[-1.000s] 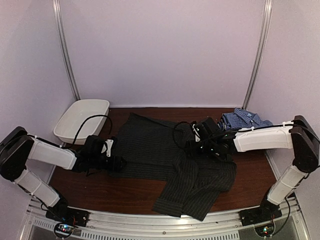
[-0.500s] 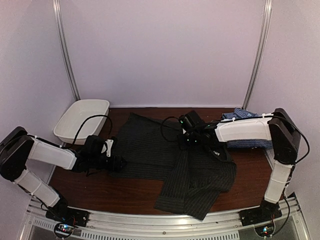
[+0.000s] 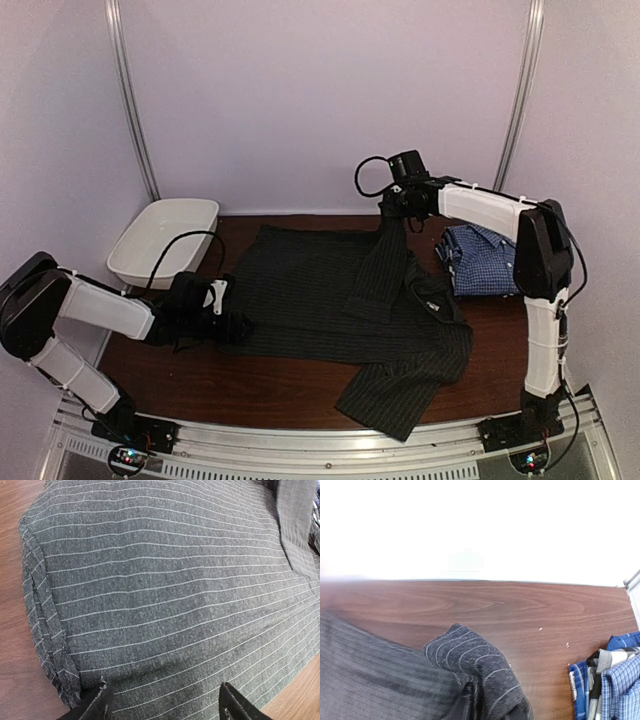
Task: Fold and stack the long sleeve shirts
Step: Place the sleeve at the center of the board, then pick up the sleeve from the center of the board.
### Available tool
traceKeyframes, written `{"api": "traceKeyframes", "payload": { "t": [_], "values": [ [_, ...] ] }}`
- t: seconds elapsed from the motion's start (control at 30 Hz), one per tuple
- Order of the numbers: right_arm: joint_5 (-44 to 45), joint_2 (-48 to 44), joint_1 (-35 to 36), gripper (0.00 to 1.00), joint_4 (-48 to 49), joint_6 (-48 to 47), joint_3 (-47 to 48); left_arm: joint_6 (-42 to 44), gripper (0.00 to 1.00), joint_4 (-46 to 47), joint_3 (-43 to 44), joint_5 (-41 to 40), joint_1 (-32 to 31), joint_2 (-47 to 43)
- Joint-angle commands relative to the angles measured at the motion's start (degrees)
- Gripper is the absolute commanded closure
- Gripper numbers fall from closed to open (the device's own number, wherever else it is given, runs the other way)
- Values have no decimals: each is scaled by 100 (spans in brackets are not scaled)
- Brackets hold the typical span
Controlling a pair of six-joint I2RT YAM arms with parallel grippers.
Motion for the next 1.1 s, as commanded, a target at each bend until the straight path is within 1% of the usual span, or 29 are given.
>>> {"api": "traceKeyframes", "payload": {
  "t": [0.0, 0.1, 0.2, 0.23, 0.37, 0.43, 0.57, 0.73, 0.83, 0.97, 1.0, 1.07],
  "values": [
    [21, 796, -336, 74, -425, -165, 873, 24, 27, 211, -53, 7, -36, 58],
    [-26, 1099, -489, 59, -571, -167, 1243, 19, 27, 206, -45, -6, -51, 85],
    [-2, 1042, -515, 45, -675, -145, 1076, 11, 27, 214, -36, -24, -77, 106],
    [-11, 896, -508, 42, -587, -138, 847, 3, 27, 216, -27, -22, -82, 125],
    [-221, 37, -434, 21, -41, -69, -541, 9, 26, 220, 27, -2, -91, 184],
    [-423, -405, -343, 16, 181, 14, -1219, 2, 27, 224, 47, 19, -100, 204],
    [-790, -992, -30, 15, 621, 189, -2373, 10, 26, 213, 80, 21, -117, 217],
    [-850, -1038, 288, 16, 929, 297, -2988, 16, 26, 196, 88, 35, -126, 235],
    [-864, -776, 344, 20, 963, 291, -2917, 11, 27, 198, 87, 33, -135, 246],
    [-643, -352, 350, 27, 847, 174, -2630, -18, 26, 195, 92, 32, -152, 232],
    [-558, -248, 354, 30, 810, 134, -2555, -24, 26, 188, 97, 30, -160, 217],
    [-408, -69, 350, 39, 727, 34, -2387, -22, 27, 192, 96, 17, -170, 229]
  ]
}}
